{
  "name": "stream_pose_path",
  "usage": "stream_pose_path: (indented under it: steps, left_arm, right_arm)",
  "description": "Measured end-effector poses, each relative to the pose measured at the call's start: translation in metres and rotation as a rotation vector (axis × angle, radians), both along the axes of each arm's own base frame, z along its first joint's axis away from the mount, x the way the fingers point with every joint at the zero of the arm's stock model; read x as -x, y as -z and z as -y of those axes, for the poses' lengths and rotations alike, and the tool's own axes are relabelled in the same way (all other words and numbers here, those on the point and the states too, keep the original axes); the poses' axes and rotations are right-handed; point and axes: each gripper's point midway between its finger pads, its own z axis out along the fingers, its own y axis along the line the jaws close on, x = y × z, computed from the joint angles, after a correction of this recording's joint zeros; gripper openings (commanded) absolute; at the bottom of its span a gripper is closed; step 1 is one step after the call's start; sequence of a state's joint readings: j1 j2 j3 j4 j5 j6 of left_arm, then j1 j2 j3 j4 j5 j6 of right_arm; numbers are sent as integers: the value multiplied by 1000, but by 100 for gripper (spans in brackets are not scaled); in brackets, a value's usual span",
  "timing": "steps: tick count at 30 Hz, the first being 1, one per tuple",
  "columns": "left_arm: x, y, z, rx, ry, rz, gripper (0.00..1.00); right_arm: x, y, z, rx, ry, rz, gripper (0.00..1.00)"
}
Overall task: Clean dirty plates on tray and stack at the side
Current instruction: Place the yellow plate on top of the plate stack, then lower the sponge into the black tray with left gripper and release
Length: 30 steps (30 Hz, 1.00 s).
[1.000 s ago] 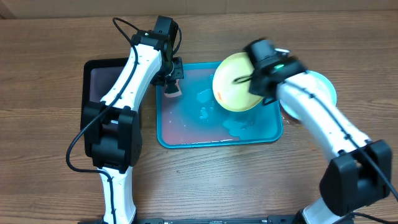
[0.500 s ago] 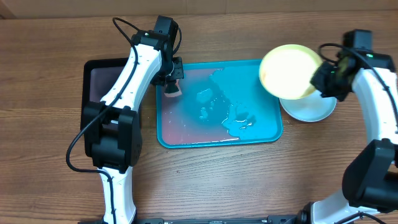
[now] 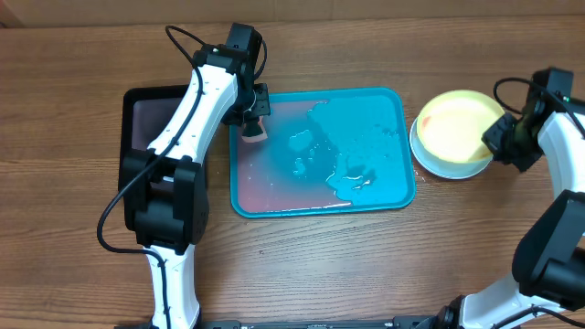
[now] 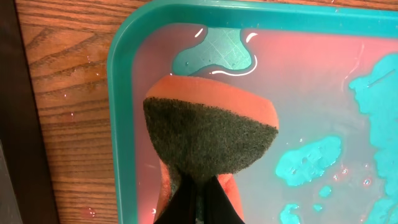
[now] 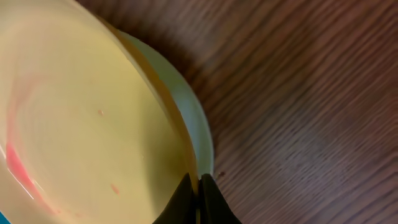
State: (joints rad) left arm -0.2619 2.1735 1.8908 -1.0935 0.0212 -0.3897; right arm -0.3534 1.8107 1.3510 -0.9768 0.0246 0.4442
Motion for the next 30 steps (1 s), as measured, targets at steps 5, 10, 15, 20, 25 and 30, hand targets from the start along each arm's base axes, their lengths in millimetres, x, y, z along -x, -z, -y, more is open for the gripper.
stream_pose_path:
  steps: [5, 10, 15, 20, 25, 30]
  left_arm:
    - [1, 0, 0, -1, 0, -6, 4]
    - [14, -15, -7, -19, -6, -61, 4]
    - [11, -60, -26, -60, -37, -36, 4]
    - [18, -85, -61, -145, -92, -46, 4]
    - [21, -84, -103, -204, -166, -75, 4]
    - [13, -65, -151, -224, -231, -75, 4]
  right_arm:
    - [9, 12, 1, -1, 17, -23, 58]
    - [2, 12, -5, -31, -29, 8, 73]
    - [1, 8, -26, -138, -92, 22, 84]
    - [-12, -16, -46, -181, -178, 52, 94]
    - [-34, -36, -80, -175, -312, 105, 99]
    - [-41, -38, -125, -180, -445, 113, 100]
